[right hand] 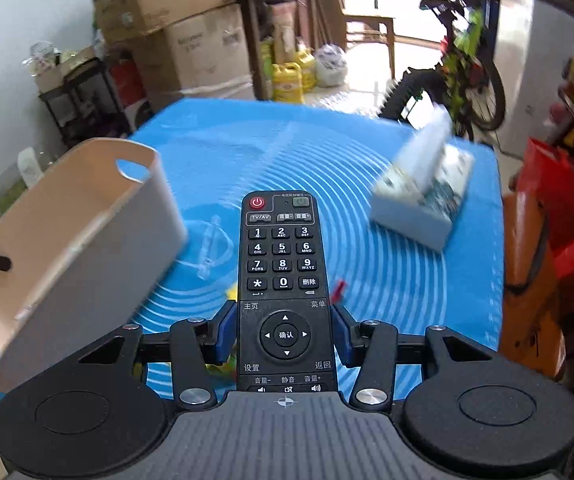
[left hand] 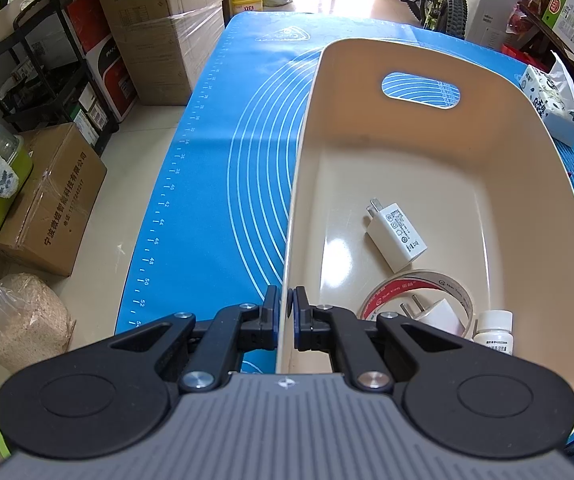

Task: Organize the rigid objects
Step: 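Carry the black remote over the basket and release it inside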

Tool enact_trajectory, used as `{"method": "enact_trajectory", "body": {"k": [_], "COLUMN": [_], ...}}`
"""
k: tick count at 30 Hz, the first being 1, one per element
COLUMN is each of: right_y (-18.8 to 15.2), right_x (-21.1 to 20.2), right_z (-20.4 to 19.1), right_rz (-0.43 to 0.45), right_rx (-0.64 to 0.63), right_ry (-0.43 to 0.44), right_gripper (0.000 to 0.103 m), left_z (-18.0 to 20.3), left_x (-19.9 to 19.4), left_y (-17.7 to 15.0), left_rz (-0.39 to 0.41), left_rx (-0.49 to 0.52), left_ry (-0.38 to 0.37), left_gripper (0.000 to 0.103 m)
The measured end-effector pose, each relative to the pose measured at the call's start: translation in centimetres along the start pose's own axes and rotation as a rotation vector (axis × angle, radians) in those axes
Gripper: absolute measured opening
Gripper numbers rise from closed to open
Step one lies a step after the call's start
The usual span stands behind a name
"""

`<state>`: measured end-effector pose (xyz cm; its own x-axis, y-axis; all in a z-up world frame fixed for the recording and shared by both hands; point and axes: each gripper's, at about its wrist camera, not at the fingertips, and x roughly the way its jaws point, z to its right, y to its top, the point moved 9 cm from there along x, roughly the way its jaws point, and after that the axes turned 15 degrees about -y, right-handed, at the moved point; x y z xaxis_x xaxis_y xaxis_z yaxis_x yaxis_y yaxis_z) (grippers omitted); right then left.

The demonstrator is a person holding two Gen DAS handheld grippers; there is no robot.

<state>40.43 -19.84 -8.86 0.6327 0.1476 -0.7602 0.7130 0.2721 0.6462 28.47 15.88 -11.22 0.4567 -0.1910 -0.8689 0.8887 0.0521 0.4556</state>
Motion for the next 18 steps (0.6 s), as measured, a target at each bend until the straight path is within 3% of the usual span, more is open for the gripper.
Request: {"method": "enact_trajectory", "body": {"k": [9, 18], "right_y": [4.5, 6.4], "right_x": [-3.2, -4.5], "right_z": [-6.7, -15.5], "right_rz": [0.093, 0.117], "right_rx": [-0.088, -0.144], "right_ry": [0.054, 0.112], "right_gripper": [0.055, 0.055], "left_z": [0.0, 0.0], "left_x": [-0.2, -0.2], "left_y": [0.1, 0.0], "left_rz": [0.007, 0.01], "left_rx": [-0.008, -0.008], "left_ry": [-0.015, -0.025], "left_gripper": [0.007, 0.006]}}
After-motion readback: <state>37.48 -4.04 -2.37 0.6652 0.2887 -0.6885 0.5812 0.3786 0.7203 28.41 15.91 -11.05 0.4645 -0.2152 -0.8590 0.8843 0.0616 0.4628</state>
